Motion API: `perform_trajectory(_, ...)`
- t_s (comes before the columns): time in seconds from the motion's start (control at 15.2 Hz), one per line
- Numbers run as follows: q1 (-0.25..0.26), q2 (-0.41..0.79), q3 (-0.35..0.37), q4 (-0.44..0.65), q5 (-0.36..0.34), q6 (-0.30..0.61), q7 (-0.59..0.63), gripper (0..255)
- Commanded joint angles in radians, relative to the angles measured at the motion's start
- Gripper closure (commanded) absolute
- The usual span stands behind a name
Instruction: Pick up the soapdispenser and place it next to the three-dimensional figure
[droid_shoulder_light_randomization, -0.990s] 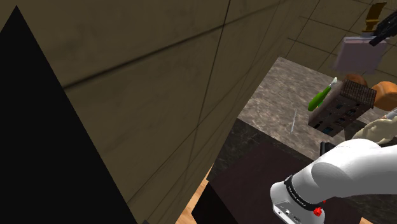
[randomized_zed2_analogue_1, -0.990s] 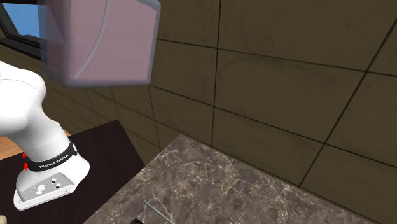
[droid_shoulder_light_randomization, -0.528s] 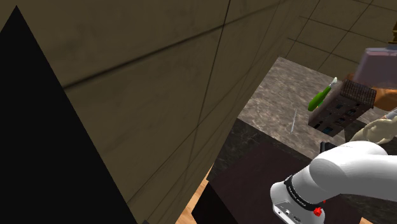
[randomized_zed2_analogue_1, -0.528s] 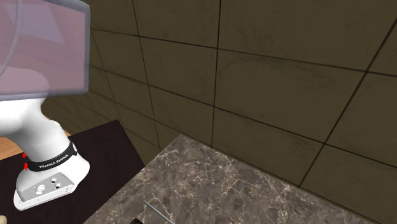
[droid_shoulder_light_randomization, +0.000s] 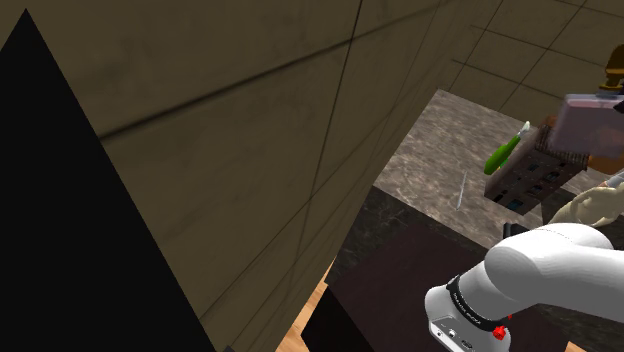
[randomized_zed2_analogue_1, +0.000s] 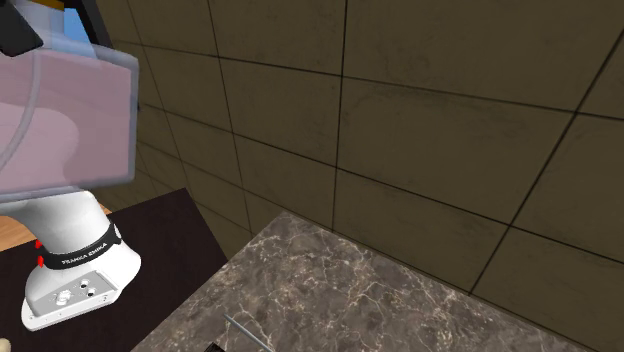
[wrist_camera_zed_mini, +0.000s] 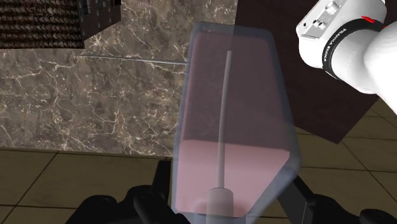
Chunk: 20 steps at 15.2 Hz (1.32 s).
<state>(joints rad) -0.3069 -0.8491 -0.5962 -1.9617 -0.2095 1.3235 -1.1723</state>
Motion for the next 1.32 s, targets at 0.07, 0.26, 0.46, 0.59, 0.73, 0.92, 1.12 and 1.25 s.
perform_trajectory(0.07, -0.011, -0.025, -0.002, -0.056, -0.010, 0.032, 0.001, 255)
perform_trajectory(0.26, -0.021, -0.047, -0.008, -0.110, -0.021, 0.064, 0.000, 255)
perform_trajectory(0.46, -0.031, -0.066, -0.015, -0.161, -0.032, 0.096, -0.002, 255)
perform_trajectory(0.59, -0.037, -0.079, -0.021, -0.194, -0.040, 0.117, -0.003, 255)
perform_trajectory(0.73, -0.043, -0.090, -0.027, -0.227, -0.048, 0.139, -0.004, 255)
perform_trajectory(0.92, -0.053, -0.107, -0.037, -0.274, -0.060, 0.170, -0.006, 255)
perform_trajectory(1.12, -0.061, -0.121, -0.049, -0.320, -0.073, 0.202, -0.009, 255)
perform_trajectory(1.25, -0.067, -0.130, -0.057, -0.350, -0.082, 0.223, -0.011, 255)
